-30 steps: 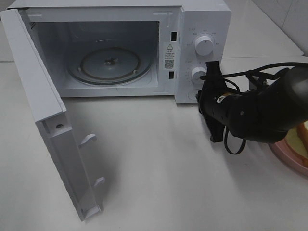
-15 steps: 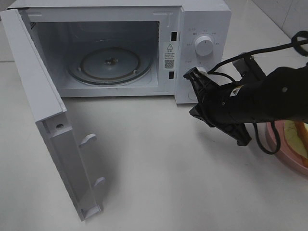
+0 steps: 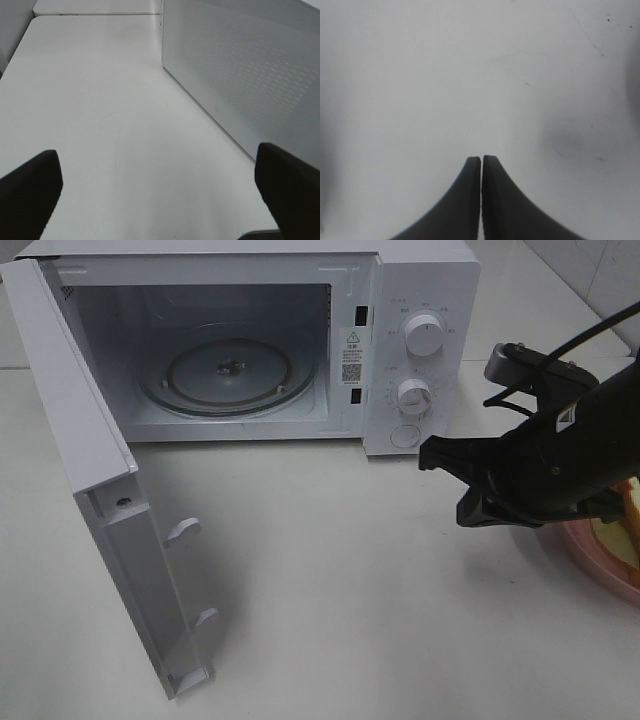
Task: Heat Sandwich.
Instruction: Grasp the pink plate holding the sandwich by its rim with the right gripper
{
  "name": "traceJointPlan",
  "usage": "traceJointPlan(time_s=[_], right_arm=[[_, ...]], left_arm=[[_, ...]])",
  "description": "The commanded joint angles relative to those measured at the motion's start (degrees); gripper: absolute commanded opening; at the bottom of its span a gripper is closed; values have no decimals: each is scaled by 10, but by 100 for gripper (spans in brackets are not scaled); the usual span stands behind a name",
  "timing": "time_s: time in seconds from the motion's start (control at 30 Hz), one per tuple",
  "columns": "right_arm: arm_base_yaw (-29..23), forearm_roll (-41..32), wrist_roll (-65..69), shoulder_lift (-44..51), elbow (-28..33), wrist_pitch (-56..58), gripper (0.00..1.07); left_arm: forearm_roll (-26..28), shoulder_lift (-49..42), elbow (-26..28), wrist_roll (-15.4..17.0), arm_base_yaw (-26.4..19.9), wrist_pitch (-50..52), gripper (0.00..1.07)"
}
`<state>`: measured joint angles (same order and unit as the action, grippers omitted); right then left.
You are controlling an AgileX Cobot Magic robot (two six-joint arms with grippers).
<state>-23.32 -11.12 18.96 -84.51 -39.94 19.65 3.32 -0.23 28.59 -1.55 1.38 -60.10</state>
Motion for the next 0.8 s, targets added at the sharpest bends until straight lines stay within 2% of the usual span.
traceJointPlan(time_s=[0.03, 0.3, 0.57, 0.73, 0.8], right_arm=[[13, 31, -40, 24, -3, 49, 6], [49, 78, -76, 66, -3, 132, 8], [81, 90, -100, 77, -16, 192, 12], [103, 96, -121, 77, -52, 233, 20], [111, 107, -133, 77, -73, 249, 28]], left_arm=[[1, -14, -2, 0, -1, 8, 104], [1, -14, -2, 0, -1, 8, 104], [1, -14, -2, 0, -1, 8, 104], [1, -14, -2, 0, -1, 8, 104], [1, -14, -2, 0, -1, 8, 104]])
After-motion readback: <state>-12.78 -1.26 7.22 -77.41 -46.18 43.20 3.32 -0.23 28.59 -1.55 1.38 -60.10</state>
